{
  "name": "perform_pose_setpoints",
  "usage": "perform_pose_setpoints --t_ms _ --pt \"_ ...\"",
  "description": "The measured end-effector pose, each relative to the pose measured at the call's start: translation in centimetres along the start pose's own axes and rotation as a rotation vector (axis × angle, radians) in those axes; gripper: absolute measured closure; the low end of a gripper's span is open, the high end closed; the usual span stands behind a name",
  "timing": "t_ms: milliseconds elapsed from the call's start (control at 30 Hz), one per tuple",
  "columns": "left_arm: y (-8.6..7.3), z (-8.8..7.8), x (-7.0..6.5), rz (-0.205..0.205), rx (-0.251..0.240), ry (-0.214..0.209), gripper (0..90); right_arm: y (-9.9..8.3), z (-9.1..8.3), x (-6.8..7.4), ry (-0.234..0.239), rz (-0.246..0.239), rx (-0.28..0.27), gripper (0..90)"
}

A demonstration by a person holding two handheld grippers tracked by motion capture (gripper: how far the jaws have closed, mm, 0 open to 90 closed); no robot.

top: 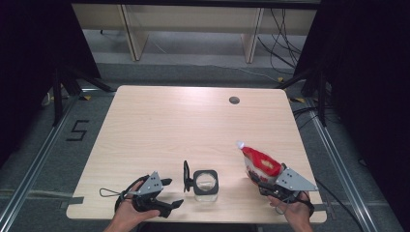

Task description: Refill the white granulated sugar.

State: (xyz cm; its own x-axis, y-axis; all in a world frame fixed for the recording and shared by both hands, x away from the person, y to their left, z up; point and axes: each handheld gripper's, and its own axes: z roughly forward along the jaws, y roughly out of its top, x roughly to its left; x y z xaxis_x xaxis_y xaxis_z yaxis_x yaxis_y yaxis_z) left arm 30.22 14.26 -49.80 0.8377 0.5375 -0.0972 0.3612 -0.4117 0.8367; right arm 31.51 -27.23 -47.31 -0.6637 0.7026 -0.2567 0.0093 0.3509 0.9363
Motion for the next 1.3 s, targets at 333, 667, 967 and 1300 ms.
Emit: perform_pose_setpoints --t_ms 333,667,967,1300 --pt "0.0 0.1 -0.1 -0.011 -0.004 0.008 18.7 1.8 -0.6 2.2 -0.007 -0.260 0.105 40.3" --pt "0.0 0.1 0.0 -0.011 -0.006 0.000 18.7 2.6 -0.3 4.2 -0.011 -0.558 0.208 40.6" --pt "0.0 0.1 0.2 0.010 0.002 -0.001 18.7 3.3 -0.5 5.7 -0.077 -0.793 0.275 40.8" --pt "0.1 0.1 0.2 0.013 0.004 0.002 18.7 4.1 -0.2 7.1 -0.103 -1.103 0.334 41.1"
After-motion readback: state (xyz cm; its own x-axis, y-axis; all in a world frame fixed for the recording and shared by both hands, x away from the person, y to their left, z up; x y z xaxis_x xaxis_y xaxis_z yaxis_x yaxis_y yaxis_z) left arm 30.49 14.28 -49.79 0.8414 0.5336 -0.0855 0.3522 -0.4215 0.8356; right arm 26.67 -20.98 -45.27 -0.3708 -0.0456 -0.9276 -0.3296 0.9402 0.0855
